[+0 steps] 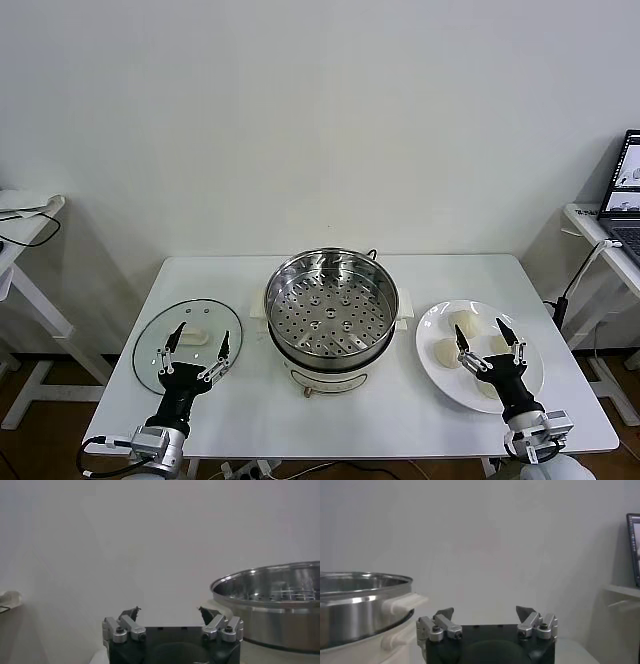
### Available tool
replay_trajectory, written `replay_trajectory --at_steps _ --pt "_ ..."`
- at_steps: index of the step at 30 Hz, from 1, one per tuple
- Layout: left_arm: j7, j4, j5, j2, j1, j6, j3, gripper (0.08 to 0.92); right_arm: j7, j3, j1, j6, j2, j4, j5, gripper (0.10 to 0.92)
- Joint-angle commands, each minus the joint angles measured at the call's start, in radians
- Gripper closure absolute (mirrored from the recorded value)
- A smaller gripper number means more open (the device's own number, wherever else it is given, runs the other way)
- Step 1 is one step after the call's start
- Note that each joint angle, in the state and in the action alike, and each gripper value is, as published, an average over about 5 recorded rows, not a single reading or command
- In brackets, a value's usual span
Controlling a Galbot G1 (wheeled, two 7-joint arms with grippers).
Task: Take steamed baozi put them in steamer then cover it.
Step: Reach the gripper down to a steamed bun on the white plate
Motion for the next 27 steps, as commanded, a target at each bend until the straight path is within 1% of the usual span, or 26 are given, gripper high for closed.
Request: replay_trajectory --at_steps 1,5,9,12,15,19,23,27 --pt "0.0 -0.008 0.006 0.005 0.001 -0.001 -0.007 0.177 -0.005 0.005 0.023 -0.032 -0.049 -0.002 -0.033 0.203" --pt "0.001 -0.016 0.005 0.016 0.005 -0.004 -0.009 0.177 -0.001 0.011 0.085 -0.07 -0.145 -0.041 -0.144 0.203" --pt "0.003 -0.017 0.005 0.023 0.007 -0.01 -0.013 0.177 -0.026 -0.007 0.168 -0.147 -0.325 -0.091 -0.271 0.203" --pt "0.006 -0.016 0.004 0.024 0.009 -0.016 -0.014 0.177 -0.095 -0.054 0.23 -0.187 -0.474 -0.135 -0.377 0.203" --pt "0.007 -0.017 0.004 0.024 0.012 -0.021 -0.012 0.177 -0.207 -0.15 0.333 -0.209 -0.609 -0.196 -0.46 0.203" --pt "0.007 -0.027 0.004 0.025 0.017 -0.024 -0.012 0.177 -0.404 -0.371 0.565 -0.217 -0.73 -0.3 -0.51 0.203" --pt "0.006 -0.038 0.004 0.025 0.02 -0.023 -0.013 0.177 -0.605 -0.653 0.859 -0.218 -0.774 -0.411 -0.541 0.203" --pt "0.004 -0.046 0.003 0.019 0.022 -0.02 -0.01 0.177 -0.802 -0.886 1.1 -0.213 -0.755 -0.519 -0.56 0.203"
